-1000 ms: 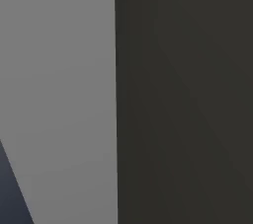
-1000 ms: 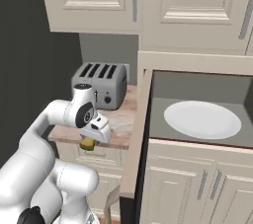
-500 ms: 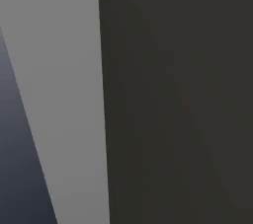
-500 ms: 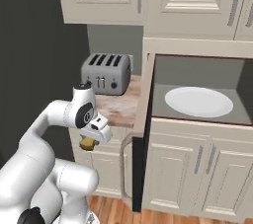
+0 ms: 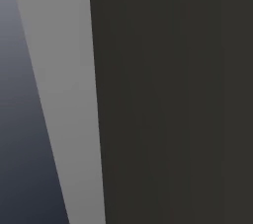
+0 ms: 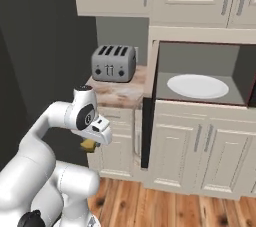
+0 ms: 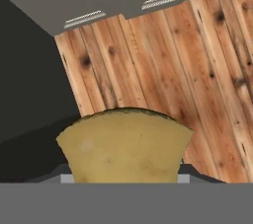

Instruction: Place the sponge inside the microwave to prepare for sanitizing.

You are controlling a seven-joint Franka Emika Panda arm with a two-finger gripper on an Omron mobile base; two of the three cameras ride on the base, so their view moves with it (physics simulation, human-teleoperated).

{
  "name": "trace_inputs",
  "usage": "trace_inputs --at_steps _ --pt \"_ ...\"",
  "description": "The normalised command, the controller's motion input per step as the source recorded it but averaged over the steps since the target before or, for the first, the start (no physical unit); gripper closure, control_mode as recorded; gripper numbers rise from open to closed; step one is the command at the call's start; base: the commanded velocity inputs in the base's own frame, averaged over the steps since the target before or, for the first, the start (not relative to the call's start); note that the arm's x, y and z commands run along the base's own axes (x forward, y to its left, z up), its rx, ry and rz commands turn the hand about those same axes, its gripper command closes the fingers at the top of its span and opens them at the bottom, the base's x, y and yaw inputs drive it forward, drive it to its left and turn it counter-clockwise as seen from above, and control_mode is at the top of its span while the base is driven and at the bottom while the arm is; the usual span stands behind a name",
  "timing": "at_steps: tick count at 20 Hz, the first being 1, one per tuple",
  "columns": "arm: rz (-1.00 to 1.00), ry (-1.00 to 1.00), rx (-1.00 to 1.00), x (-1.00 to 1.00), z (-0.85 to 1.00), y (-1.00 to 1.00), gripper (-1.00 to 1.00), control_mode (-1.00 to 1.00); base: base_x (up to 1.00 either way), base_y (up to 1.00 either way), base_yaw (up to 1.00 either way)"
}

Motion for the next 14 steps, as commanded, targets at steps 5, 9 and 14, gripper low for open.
trace_inputs --at_steps 5,9,14 --pt "0.0 0.0 0.0 0.0 0.0 0.0 1.0 1.0 -0.65 0.0 0.0" --pt "0.0 0.0 0.0 0.0 0.0 0.0 1.0 1.0 -0.64 0.0 0.0" --pt "0.0 0.0 0.0 0.0 0.0 0.0 1.0 1.0 -0.36 -0.12 0.0"
